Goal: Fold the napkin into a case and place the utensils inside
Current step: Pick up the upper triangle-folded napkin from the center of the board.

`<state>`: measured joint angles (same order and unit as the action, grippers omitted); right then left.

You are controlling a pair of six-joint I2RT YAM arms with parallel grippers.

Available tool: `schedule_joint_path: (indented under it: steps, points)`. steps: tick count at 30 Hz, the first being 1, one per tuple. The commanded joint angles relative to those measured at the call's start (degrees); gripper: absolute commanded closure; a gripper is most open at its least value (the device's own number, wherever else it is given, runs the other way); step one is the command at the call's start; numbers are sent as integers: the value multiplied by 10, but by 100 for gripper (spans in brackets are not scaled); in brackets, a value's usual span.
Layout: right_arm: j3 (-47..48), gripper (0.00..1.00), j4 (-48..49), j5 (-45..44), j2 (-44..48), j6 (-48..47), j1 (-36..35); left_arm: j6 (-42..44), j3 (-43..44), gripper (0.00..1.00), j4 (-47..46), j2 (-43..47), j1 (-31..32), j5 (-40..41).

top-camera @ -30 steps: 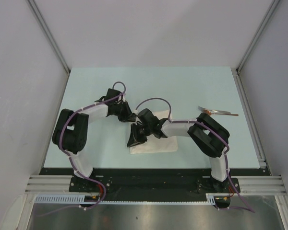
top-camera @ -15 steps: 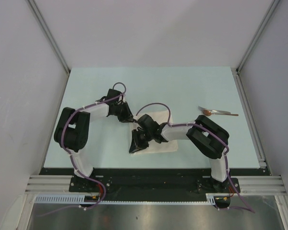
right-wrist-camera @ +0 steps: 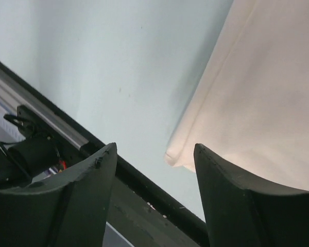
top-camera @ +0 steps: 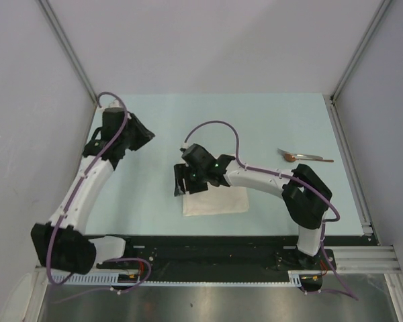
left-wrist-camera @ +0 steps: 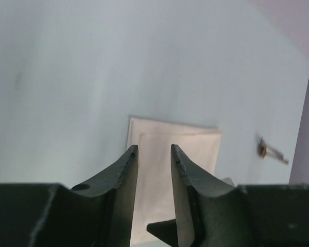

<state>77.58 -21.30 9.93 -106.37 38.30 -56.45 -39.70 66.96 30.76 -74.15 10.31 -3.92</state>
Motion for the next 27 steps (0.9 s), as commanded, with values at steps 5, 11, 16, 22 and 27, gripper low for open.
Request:
schedule_joint_path:
  steps: [5, 11, 16, 22, 27]
  points:
    - [168, 26, -152, -175, -76, -5, -4, -78, -81, 59, 39, 132, -5, 139]
    - [290, 31, -257, -253, -180, 12, -22, -72, -75, 59, 71, 111, -5, 132]
    - [346, 40, -302, -301, -221, 20, -35, -71, -73, 59, 69, 109, -5, 115]
    - [357, 56, -303, -304, -240, 19, -43, -68, -71, 59, 59, 103, -5, 91]
    - [364, 58, -305, -305, -254, 17, -50, -65, -71, 59, 55, 92, -5, 88]
